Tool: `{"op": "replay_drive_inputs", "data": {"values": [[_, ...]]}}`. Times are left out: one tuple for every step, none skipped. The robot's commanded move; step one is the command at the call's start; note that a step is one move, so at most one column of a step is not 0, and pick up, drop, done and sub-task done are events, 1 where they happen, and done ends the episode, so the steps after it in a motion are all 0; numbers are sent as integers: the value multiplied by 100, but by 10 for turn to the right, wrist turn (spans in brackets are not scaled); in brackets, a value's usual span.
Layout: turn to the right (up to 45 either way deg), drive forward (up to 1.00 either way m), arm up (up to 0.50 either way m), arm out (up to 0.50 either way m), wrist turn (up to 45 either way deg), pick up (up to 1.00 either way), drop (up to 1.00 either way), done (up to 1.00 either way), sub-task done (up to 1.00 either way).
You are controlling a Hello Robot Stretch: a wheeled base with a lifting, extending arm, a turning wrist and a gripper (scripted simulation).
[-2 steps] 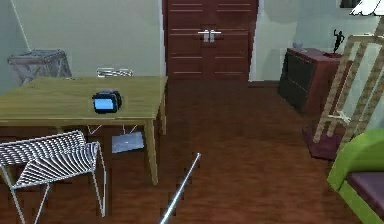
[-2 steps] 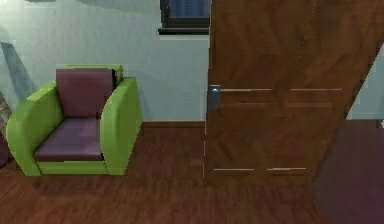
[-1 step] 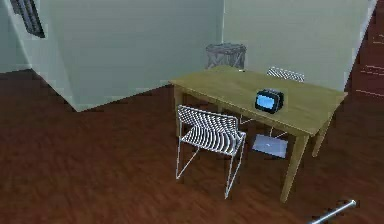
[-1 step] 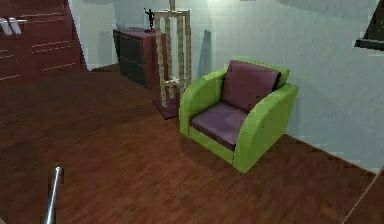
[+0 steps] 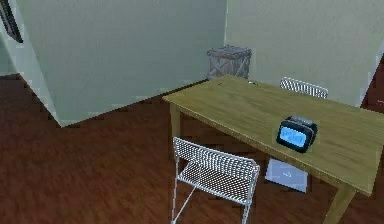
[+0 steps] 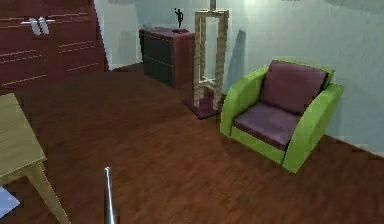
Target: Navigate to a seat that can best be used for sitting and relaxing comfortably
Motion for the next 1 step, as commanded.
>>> {"op": "replay_drive_inputs", "data": {"values": [[0, 0, 0, 0, 0, 0, 0, 100, 0]]}}
